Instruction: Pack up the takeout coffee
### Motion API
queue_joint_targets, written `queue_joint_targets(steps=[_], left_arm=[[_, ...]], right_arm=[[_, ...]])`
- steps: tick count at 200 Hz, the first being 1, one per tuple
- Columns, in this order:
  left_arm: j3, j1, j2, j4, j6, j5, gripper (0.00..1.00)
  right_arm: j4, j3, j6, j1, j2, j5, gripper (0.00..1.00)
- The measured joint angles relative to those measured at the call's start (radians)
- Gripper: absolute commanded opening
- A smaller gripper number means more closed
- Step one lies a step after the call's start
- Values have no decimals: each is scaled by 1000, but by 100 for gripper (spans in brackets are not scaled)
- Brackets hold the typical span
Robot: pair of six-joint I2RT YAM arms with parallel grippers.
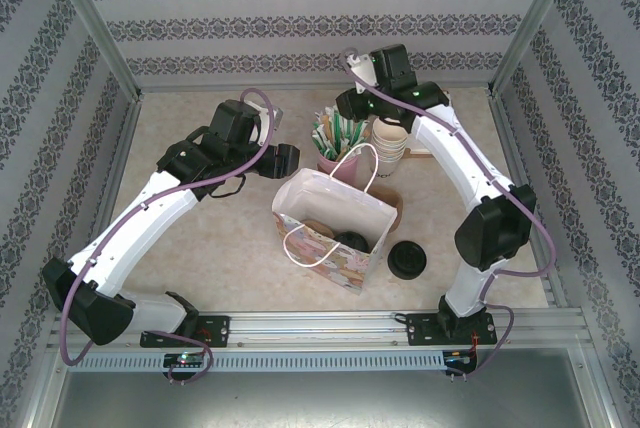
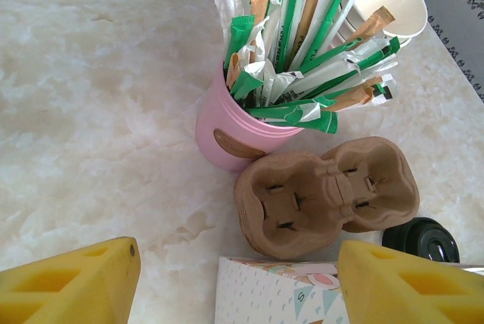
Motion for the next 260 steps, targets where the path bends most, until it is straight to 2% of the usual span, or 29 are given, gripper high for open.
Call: queue_joint_targets(steps=[38, 111, 209, 260], left_arm=[[0, 0, 0, 0, 0, 0, 70], [15, 0, 5, -8, 0, 0, 70], [17, 0, 11, -16, -1, 0, 70], [17, 0, 11, -16, -1, 0, 70]], right_arm=[[0, 0, 31, -21, 10, 14, 21], [-11, 1, 60, -10, 63, 17, 22], [-40, 16, 85, 3, 105, 84, 31], [-41, 55, 86, 17, 137, 100, 26]])
